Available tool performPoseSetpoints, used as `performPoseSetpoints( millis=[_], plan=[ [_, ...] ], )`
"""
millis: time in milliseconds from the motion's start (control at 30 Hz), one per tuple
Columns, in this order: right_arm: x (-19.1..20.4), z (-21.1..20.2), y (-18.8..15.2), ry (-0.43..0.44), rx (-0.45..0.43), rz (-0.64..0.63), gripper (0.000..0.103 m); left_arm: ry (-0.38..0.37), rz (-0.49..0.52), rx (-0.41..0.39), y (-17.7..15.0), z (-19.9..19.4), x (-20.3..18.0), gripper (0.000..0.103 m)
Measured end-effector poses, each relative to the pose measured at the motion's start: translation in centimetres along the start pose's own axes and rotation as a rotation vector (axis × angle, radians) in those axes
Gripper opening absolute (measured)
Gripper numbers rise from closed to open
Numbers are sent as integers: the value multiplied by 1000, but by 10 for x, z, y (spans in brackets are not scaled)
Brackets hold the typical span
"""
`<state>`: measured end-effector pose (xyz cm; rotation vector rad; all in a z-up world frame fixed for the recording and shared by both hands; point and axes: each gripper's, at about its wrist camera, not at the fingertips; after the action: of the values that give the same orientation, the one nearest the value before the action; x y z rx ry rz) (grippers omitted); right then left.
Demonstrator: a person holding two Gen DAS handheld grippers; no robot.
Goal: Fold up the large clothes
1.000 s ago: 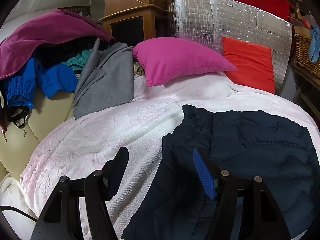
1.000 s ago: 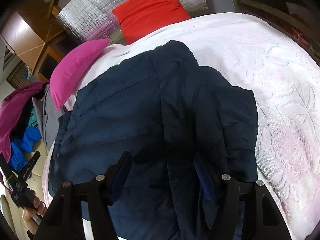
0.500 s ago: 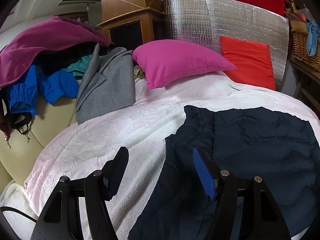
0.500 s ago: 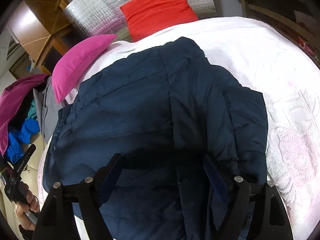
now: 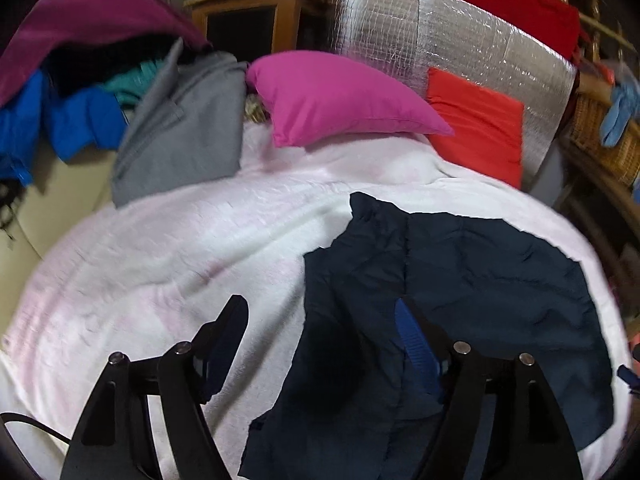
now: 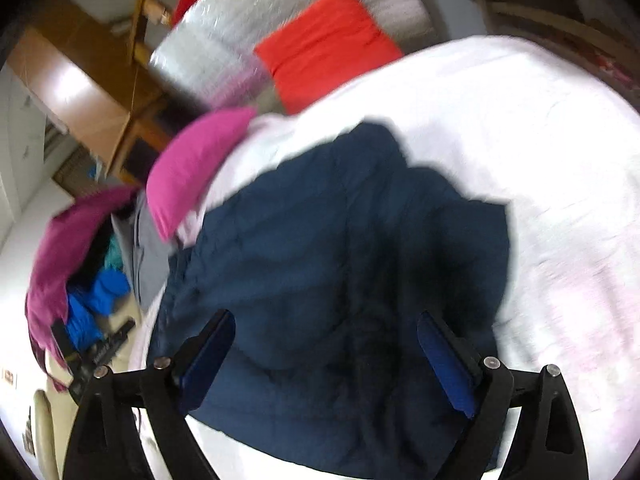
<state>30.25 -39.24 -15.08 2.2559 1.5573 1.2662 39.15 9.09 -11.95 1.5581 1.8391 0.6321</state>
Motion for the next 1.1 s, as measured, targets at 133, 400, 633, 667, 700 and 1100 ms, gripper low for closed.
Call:
performPoseSetpoints(
  millis=[133, 400, 633, 667, 700, 1100],
  plan=[
    [-49, -22, 10, 10, -48, 157, 94, -80, -24, 87, -1, 16, 10, 78],
    [-99, 7, 5, 52, 65, 330, 94, -195, -131, 289, -14, 56, 14, 78],
    [-90, 37, 4, 46, 96, 286, 94, -272, -230, 369, -25, 73, 16, 78],
    [-87, 38, 3, 58, 91, 282, 91, -277, -239, 368, -25, 74, 17, 78],
    [-82, 41, 2, 70, 92, 269, 78, -279, -244, 365, -26, 73, 16, 78],
    [-15, 50, -7, -182, 46, -59, 54, -227, -213, 327, -23, 75, 17, 62]
  ],
)
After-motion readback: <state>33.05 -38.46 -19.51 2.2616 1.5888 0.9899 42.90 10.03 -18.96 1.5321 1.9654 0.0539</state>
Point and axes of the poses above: each gripper's, at about its wrist camera, not at the fingertips, and z roughly the way its jaws point, x to its left, y to its top, and after that the axes turned 1 degree about -z, right-handed
